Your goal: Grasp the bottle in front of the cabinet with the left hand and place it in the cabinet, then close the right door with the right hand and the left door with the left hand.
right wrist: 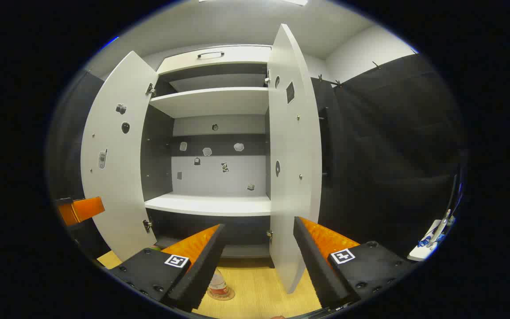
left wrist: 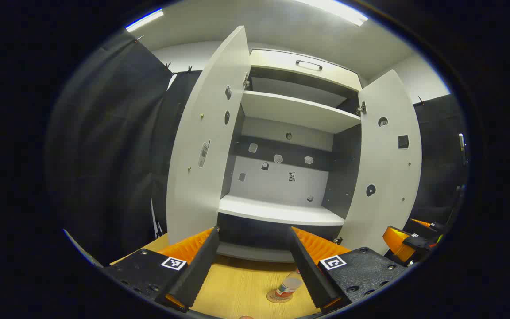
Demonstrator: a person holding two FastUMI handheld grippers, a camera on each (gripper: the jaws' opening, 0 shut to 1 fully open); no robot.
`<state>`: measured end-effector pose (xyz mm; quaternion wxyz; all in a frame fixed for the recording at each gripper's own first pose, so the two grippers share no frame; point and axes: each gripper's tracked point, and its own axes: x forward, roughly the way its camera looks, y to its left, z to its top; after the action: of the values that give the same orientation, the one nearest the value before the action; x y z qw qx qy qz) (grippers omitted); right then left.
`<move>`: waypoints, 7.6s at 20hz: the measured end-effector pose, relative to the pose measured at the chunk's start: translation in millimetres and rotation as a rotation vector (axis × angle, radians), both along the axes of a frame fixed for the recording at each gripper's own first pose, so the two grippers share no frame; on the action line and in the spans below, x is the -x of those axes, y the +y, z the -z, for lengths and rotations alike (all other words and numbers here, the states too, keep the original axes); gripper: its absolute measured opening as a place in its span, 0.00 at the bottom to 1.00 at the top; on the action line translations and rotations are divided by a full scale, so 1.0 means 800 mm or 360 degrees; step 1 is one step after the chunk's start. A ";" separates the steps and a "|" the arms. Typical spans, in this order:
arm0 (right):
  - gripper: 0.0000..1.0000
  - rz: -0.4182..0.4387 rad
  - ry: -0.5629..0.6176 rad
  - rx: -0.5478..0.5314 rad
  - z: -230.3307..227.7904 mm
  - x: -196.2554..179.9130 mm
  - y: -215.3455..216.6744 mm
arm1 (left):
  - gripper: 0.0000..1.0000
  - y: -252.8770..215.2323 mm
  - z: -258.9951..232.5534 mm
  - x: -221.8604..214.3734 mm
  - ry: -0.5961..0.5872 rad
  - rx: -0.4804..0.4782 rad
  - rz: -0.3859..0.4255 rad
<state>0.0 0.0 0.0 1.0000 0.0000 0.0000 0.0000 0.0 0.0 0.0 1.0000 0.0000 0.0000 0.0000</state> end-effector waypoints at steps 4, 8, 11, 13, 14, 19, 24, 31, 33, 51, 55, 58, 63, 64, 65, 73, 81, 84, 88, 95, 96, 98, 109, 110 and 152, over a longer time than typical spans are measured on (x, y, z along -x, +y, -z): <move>1.00 -0.0012 -0.0019 0.0023 -0.007 -0.001 0.004 | 0.92 0.009 -0.010 0.002 -0.0038 -0.0021 -0.0038; 1.00 -0.0028 -0.0022 0.0025 -0.010 0.000 0.009 | 0.94 0.010 -0.018 0.008 -0.0055 -0.0028 -0.0052; 1.00 -0.0032 -0.0022 0.0015 -0.012 0.001 0.011 | 0.92 0.006 -0.026 0.011 -0.0075 -0.0021 -0.0044; 1.00 -0.0031 -0.0020 0.0024 -0.014 0.004 0.012 | 0.94 0.004 -0.026 0.012 -0.0074 -0.0022 -0.0036; 1.00 -0.0028 -0.0027 0.0030 -0.016 0.005 0.011 | 0.94 0.002 -0.026 0.013 -0.0074 -0.0019 -0.0028; 1.00 -0.0004 -0.0022 0.0051 -0.015 0.009 0.006 | 0.94 -0.005 -0.018 0.012 -0.0059 -0.0015 -0.0004; 1.00 0.0012 -0.0010 0.0063 -0.014 0.014 0.001 | 0.94 -0.016 0.009 0.004 0.0003 0.0004 0.0037; 1.00 0.0022 0.0000 0.0075 -0.012 0.021 -0.003 | 0.94 -0.047 0.069 -0.014 0.0115 -0.0046 0.0150; 1.00 0.0042 -0.0001 0.0086 -0.011 0.022 -0.008 | 0.95 -0.060 0.093 -0.020 0.0162 -0.0057 0.0196; 1.00 0.0195 0.0051 0.0125 0.004 0.025 -0.048 | 0.95 -0.109 0.320 -0.062 0.0716 -0.0144 0.0391; 1.00 0.0244 0.0071 0.0133 0.007 0.022 -0.061 | 0.95 -0.126 0.352 -0.069 0.0781 -0.0157 0.0444; 1.00 0.0269 0.0094 0.0119 0.012 0.016 -0.069 | 0.95 -0.138 0.371 -0.077 0.0820 -0.0152 0.0480; 1.00 0.0294 0.0121 0.0128 0.020 0.007 -0.076 | 0.95 -0.150 0.400 -0.095 0.0873 -0.0172 0.0512; 1.00 0.0299 0.0127 0.0133 0.022 0.005 -0.078 | 0.95 -0.151 0.401 -0.101 0.0864 -0.0165 0.0505; 1.00 0.0305 0.0136 0.0135 0.023 0.004 -0.080 | 0.95 -0.155 0.403 -0.102 0.0861 -0.0152 0.0510; 1.00 0.0290 0.0175 0.0108 0.036 -0.010 -0.082 | 0.78 -0.170 0.418 -0.130 0.0873 -0.0219 0.0514; 1.00 0.0226 0.0152 0.0100 0.031 -0.013 -0.063 | 0.77 -0.152 0.332 -0.142 0.0820 -0.0128 0.0481; 1.00 0.0207 0.0138 0.0095 0.027 -0.010 -0.056 | 0.77 -0.141 0.276 -0.157 0.0742 -0.0111 0.0453; 1.00 0.0176 0.0123 0.0099 0.024 -0.007 -0.047 | 0.77 -0.146 0.204 -0.167 0.0733 0.0010 0.0505; 1.00 0.0181 0.0096 0.0100 0.014 -0.003 -0.048 | 0.77 -0.153 0.084 -0.203 0.0589 0.0007 0.0579; 1.00 0.0184 0.0092 0.0101 0.013 -0.001 -0.049 | 0.77 -0.151 0.068 -0.212 0.0560 -0.0011 0.0574; 1.00 0.0195 0.0077 0.0101 0.009 0.001 -0.054 | 0.77 -0.146 0.037 -0.231 0.0503 -0.0052 0.0555; 1.00 0.0288 0.0044 0.0115 0.000 0.004 -0.089 | 0.76 -0.139 -0.046 -0.348 0.0413 -0.0266 0.0432; 1.00 0.0295 0.0047 0.0114 0.001 0.005 -0.092 | 0.76 -0.139 -0.042 -0.360 0.0421 -0.0288 0.0413; 1.00 0.0488 0.0058 0.0113 0.002 -0.010 -0.151 | 0.92 -0.145 -0.032 -0.399 0.0315 -0.0273 0.0274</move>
<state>7.9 -120.4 -1.8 0.9875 -0.0355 0.0180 -0.1527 319.1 -116.4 25.7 0.9877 0.0854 0.0985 -0.0858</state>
